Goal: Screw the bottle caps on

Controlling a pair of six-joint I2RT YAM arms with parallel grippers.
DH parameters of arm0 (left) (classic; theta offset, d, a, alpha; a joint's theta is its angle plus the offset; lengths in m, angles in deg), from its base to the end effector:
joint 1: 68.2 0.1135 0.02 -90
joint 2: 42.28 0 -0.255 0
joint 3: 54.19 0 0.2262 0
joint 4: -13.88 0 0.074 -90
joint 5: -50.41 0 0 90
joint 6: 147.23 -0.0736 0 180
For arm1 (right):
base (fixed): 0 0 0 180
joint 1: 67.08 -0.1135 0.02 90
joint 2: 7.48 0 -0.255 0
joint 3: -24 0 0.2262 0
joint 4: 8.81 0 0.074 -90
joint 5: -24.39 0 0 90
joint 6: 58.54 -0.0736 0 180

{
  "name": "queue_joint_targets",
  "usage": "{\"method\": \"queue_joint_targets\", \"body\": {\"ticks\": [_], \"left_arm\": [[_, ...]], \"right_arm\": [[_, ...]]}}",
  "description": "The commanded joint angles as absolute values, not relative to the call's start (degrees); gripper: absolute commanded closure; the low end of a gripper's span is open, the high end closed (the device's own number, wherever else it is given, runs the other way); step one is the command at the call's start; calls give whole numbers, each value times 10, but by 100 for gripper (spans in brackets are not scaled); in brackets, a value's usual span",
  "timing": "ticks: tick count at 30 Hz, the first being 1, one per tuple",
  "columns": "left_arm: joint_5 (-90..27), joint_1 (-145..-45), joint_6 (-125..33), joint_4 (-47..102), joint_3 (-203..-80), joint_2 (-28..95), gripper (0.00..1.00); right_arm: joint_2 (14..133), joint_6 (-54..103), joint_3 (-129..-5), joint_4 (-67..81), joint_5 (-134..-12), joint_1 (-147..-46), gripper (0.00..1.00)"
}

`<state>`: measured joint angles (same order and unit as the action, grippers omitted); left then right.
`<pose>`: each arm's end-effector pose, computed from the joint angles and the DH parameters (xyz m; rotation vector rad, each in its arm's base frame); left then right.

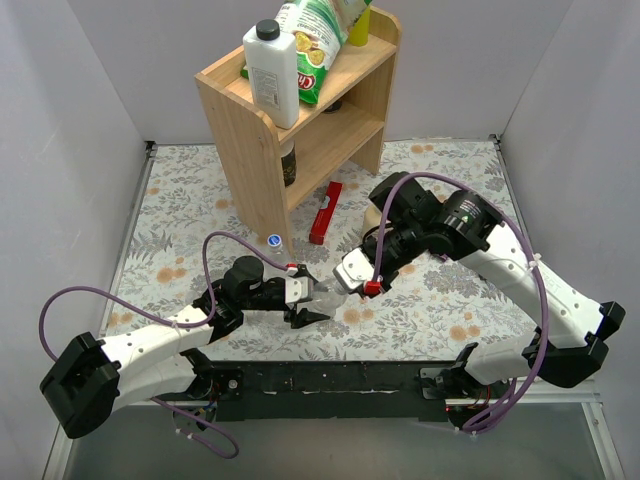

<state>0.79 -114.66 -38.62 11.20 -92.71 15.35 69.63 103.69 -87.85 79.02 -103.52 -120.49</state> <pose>0.1183 -0.1937 0.2180 1.0002 1.7824 -1.4034 0.0998 0.2103 0.3854 -2.1934 0.8263 0.6619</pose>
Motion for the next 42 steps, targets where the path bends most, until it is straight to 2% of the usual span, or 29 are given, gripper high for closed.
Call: {"method": "queue_joint_targets", "body": {"ticks": [1,8,15,23,28,42], "left_arm": [[29,-1152,-408,77,-942,141,100],[5,-1154,-395,61,-937,130,100],[-42,-1154,-369,-26,-896,117,100],[-65,-1154,-335,-61,-894,116,100],[-71,-1154,-312,-58,-908,112,100],[-72,-1154,-275,-87,-922,115,100]], "right_arm": [[704,1049,-875,790,-1009,-1210,99],[711,1041,-870,800,-982,-1225,99],[757,876,-875,800,-974,-1225,99],[754,628,-857,700,-910,-1224,99],[751,603,-855,677,-866,-1224,99],[744,530,-834,627,-838,-1224,99]]}}
